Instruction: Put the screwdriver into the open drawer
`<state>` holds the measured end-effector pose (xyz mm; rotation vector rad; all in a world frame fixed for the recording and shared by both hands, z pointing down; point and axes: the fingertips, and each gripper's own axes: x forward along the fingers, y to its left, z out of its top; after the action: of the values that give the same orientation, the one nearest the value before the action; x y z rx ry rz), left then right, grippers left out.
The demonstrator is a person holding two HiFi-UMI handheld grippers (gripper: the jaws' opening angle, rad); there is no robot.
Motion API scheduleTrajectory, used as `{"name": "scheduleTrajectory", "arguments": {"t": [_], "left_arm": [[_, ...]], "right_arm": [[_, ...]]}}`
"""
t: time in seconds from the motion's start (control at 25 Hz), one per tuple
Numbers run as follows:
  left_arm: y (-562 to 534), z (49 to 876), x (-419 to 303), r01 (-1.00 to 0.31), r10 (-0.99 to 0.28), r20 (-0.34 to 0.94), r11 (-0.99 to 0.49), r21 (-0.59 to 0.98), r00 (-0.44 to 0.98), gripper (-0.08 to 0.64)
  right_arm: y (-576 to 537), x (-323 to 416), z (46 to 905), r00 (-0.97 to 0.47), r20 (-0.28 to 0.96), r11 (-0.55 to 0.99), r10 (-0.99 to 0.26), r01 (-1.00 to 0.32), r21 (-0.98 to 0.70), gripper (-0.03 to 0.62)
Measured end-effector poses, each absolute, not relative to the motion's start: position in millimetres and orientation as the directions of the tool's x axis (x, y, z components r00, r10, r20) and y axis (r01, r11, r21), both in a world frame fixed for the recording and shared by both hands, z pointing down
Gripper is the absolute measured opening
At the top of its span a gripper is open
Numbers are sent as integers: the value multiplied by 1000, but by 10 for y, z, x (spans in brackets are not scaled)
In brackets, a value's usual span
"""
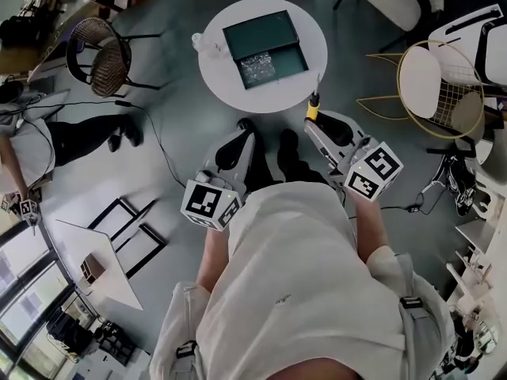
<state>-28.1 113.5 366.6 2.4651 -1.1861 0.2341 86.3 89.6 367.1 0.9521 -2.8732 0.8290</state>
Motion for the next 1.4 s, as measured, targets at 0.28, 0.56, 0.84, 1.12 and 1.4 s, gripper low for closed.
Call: {"name": "scheduleTrajectory", "arguments": {"t": [0.28,0.56,0.84,1.12,1.4], "left_arm": [[749,3659,-522,-730,-669,292,-621,285,683,11],[99,3455,-528,-644,-597,240,-716,271,765,11],[-400,3462,-609,-568,-520,229,-771,288,823,11],[-695,3534,-692,-467,-419,215,-831,300,882,11],[-834,3672,-678,-388,-318,252,-866,314,914,11]], "right_arm": [[638,727,3625,-752,179,618,-634,-632,-468,78],[217,741,3396,-672,182,558,-718,-712,-426,78],[-156,655,3367,-589,204,479,-782,-777,-409,78],[-369,477,3447,-516,215,405,-829,-819,-406,78],[-450,463,3588,-453,244,342,-857,-856,-388,78]]}}
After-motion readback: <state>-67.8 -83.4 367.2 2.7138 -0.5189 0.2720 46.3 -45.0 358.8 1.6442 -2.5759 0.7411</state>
